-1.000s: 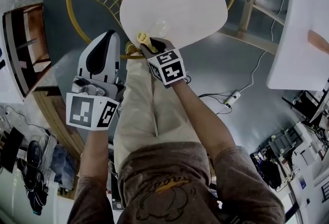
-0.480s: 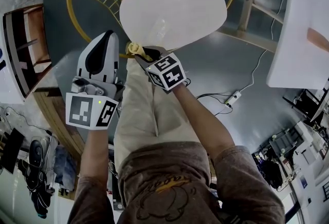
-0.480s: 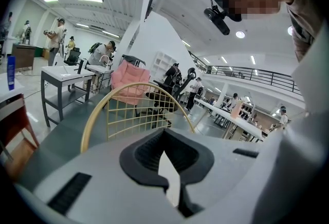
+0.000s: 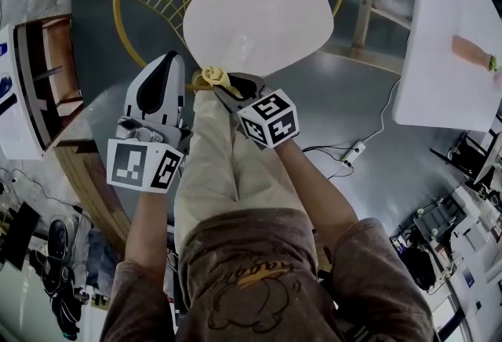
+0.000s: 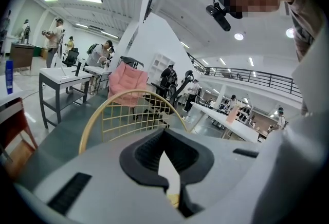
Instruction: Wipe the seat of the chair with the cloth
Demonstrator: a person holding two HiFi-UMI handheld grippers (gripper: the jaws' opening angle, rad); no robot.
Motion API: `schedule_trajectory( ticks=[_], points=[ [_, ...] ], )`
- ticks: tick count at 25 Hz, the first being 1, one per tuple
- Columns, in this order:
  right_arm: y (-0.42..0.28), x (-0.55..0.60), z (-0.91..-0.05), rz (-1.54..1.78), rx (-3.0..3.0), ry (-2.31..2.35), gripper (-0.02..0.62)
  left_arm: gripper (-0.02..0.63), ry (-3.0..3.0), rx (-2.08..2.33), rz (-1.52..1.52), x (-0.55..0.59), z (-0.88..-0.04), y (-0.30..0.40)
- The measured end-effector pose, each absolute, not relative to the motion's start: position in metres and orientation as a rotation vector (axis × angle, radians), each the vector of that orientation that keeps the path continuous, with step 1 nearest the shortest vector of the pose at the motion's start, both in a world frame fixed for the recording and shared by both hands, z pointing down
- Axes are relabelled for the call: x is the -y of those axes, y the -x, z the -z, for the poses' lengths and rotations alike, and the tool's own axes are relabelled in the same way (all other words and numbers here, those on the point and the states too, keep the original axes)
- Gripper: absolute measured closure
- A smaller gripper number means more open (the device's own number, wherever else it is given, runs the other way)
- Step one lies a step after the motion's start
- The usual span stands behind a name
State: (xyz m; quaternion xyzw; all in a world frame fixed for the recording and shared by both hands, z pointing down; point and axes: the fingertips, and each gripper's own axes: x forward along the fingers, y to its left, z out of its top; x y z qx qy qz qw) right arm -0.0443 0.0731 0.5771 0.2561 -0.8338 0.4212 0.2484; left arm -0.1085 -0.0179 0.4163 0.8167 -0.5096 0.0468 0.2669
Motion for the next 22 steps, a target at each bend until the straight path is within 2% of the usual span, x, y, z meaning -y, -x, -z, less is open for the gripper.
schedule_trajectory(
  ticks=[22],
  points=[
    [-0.030,-0.039,-0.329,-0.976,2.477,-1.028,0.465,0.603,-2.360,1.303,-0.041,-0.017,-0.208,0.078]
  ],
)
